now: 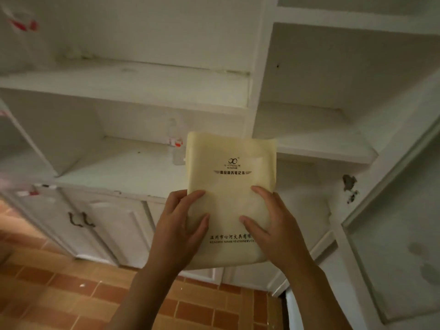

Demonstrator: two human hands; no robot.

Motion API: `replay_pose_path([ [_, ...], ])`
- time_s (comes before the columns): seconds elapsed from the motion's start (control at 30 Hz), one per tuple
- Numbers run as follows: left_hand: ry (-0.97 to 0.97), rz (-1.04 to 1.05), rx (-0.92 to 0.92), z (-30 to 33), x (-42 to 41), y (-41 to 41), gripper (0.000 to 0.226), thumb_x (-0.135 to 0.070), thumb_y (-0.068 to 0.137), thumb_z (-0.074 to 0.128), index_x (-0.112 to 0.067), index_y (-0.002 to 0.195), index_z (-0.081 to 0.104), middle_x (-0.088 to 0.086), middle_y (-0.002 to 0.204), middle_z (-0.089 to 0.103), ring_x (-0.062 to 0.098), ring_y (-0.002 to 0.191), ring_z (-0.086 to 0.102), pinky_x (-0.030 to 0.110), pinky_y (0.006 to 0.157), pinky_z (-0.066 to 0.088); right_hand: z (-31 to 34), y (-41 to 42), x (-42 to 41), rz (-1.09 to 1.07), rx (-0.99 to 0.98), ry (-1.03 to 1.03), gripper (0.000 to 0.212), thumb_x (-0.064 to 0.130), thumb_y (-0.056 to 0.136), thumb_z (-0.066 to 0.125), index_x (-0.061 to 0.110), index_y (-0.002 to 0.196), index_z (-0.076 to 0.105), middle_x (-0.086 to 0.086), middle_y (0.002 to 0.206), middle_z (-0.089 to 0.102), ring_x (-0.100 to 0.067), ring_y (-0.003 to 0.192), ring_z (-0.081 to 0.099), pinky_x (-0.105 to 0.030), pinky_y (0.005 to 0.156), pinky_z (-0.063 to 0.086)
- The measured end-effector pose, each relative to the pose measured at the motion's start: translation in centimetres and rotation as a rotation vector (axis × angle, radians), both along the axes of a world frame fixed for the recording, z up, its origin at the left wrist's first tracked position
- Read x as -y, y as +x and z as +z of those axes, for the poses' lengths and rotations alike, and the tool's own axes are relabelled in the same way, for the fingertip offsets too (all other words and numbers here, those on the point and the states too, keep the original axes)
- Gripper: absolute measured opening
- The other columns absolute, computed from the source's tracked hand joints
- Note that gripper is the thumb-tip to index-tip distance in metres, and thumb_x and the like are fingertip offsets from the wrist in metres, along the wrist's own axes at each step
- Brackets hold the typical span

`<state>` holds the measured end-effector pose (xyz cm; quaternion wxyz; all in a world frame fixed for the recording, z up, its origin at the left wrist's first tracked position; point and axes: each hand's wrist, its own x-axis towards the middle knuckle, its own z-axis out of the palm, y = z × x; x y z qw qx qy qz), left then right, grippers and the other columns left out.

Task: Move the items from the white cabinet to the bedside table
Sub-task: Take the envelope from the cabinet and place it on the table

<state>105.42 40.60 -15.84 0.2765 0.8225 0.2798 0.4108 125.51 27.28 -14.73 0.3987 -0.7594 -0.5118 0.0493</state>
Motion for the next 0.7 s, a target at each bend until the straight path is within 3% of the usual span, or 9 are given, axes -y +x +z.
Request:
replay_pose_path([
  [0.37, -0.025, 0.353, -0.017, -0.8, 2.0, -23.4, 0.053, -0.047, 0.089, 0.061, -0.025, 0.137, 0.058, -0.009, 0.127, 0.05, 0.005, 0.105, 0.058, 0.03, 0.082, 0.057, -0.6, -19.6, -6.5, 0.357, 0.002, -0.04, 0.063, 0.048, 0.092, 0.069, 0.047, 0.145, 0.036, 0.016, 0.128, 0.048, -0.008, 0.103, 0.058, -0.037, 0.081, 0.058],
  [0.6, -0.047, 0.598, 0.008, -1.0, 2.2, -33.0, 0.051, -0.039, 0.087, 0.065, -0.025, 0.135, 0.06, -0.007, 0.126, 0.051, 0.008, 0.105, 0.057, 0.034, 0.085, 0.054, -0.5, -28.7, -11.4, 0.578, 0.01, -0.057, 0.065, 0.047, 0.09, 0.072, 0.047, 0.144, 0.037, 0.016, 0.129, 0.047, -0.011, 0.105, 0.058, -0.042, 0.084, 0.058],
  [0.7, -0.058, 0.705, -0.007, -1.6, 2.0, -36.3, 0.051, -0.039, 0.087, 0.064, -0.027, 0.137, 0.058, -0.008, 0.126, 0.049, 0.001, 0.111, 0.054, 0.033, 0.087, 0.054, -1.0, -32.3, -14.5, 0.682, 0.021, -0.07, 0.064, 0.049, 0.09, 0.07, 0.047, 0.144, 0.036, 0.016, 0.129, 0.047, -0.013, 0.105, 0.059, -0.042, 0.084, 0.057],
])
